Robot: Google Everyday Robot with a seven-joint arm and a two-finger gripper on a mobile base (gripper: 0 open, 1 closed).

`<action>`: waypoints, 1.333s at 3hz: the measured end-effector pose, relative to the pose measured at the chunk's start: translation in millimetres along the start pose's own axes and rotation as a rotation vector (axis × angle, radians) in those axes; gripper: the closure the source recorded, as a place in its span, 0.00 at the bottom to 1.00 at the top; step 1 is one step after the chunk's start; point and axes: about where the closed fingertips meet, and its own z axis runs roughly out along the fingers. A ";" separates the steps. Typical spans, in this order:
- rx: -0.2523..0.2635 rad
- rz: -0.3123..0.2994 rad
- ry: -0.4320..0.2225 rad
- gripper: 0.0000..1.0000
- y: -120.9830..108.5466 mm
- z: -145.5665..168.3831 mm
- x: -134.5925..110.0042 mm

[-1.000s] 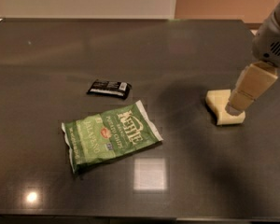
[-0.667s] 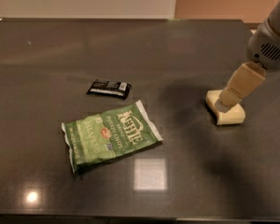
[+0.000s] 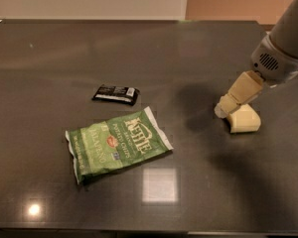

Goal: Move sponge near green jalapeno chip bag

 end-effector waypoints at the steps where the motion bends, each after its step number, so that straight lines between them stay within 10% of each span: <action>1: -0.013 0.068 0.032 0.00 -4.7 14.7 0.4; 4: -0.055 0.165 0.105 0.00 -14.8 52.4 10.9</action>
Offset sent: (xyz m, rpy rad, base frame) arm 0.0073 -0.0110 -0.0443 -0.0156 0.1379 -0.1636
